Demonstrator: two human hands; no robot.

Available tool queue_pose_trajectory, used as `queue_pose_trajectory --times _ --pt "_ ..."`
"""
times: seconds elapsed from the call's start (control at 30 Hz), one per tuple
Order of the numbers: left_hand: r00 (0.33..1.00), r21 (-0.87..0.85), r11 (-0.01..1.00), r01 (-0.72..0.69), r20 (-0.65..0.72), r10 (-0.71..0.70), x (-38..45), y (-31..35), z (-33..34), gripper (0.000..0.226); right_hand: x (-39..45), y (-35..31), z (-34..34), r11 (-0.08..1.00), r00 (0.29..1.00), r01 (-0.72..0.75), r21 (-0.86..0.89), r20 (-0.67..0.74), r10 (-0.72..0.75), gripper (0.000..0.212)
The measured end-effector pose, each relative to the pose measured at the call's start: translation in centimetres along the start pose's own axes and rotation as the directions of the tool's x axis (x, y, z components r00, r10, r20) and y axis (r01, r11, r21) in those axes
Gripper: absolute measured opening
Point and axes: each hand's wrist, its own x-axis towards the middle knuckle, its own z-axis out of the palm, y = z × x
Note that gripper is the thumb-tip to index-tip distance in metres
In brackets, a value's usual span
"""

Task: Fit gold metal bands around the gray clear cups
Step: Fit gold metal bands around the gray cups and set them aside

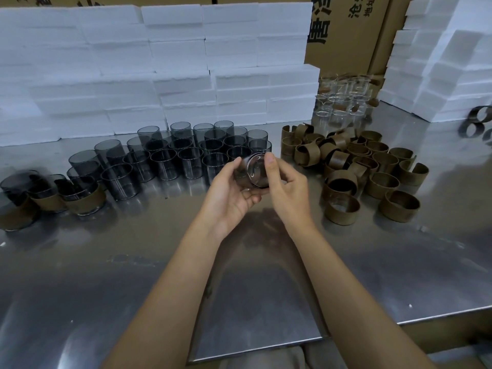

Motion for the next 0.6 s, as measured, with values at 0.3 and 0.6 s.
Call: queue_pose_trajectory --times 0.3,0.6 --pt "0.995 -0.063 0.997 -0.044 -0.087 0.039 0.6 0.2 -0.8 0.039 0.0 0.3 -0.1 0.995 0.960 -0.037 -0.092 0.273 0.061 0.038" --pt "0.999 -0.067 0.998 -0.013 -0.053 0.009 0.4 0.4 -1.4 0.029 -0.6 -0.8 -1.1 0.892 0.995 0.098 -0.441 0.022 -0.098 0.037"
